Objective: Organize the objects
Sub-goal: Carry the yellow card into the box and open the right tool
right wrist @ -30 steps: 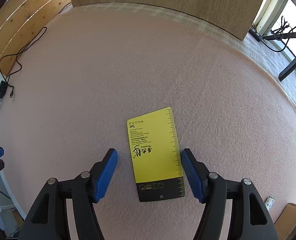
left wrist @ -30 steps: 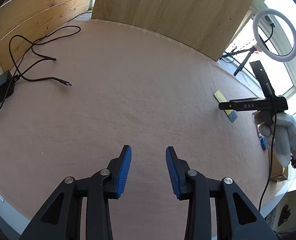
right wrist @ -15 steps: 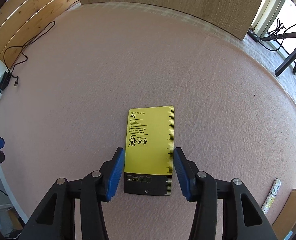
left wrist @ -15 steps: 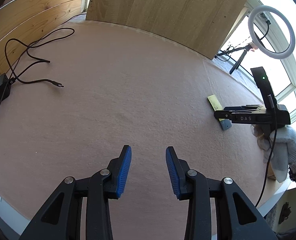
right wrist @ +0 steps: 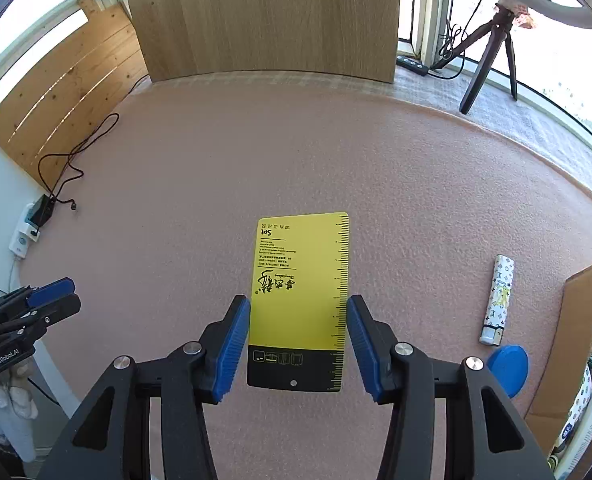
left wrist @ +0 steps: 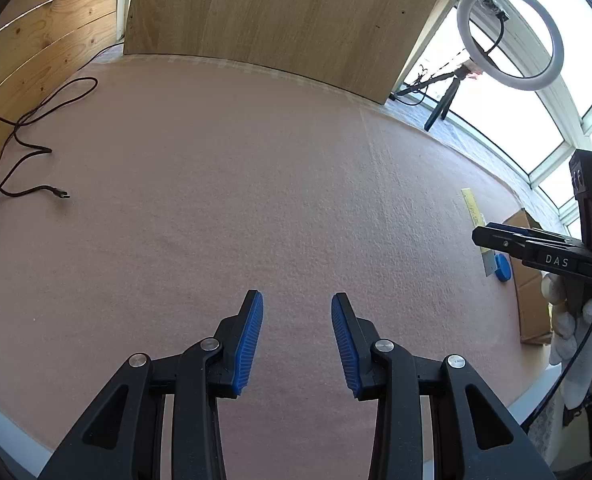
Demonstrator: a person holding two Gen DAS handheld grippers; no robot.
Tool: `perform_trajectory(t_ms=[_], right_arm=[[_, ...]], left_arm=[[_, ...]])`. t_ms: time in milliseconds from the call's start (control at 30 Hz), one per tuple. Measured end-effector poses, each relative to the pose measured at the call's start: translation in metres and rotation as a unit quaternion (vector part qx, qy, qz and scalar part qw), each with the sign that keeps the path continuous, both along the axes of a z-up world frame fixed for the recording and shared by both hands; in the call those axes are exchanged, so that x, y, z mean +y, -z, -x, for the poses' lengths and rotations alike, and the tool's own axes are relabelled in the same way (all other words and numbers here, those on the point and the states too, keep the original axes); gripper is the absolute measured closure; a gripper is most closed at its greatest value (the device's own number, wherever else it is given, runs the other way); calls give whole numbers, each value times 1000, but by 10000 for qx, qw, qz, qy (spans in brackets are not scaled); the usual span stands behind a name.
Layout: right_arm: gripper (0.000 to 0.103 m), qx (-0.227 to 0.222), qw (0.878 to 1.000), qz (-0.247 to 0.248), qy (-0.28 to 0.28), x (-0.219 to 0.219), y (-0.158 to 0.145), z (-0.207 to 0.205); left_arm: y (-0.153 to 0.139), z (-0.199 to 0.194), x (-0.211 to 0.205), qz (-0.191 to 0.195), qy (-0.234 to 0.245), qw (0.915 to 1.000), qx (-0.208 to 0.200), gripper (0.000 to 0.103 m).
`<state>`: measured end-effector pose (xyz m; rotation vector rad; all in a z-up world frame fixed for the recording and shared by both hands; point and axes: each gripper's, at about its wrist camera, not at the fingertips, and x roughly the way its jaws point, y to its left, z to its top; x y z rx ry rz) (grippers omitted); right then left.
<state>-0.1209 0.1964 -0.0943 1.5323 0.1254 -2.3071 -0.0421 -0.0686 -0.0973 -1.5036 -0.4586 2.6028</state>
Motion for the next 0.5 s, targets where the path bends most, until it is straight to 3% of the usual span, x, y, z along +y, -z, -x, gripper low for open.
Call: perform_trajectory(t_ms=[233, 500], right_arm=[[57, 184, 9966, 51, 799, 73, -23, -21], [57, 383, 9847, 26, 1701, 161, -40, -37]], left_arm=[[-8, 18, 43, -23, 360, 9993, 80, 65], [-12, 33, 90, 13, 748, 9972, 85, 65]])
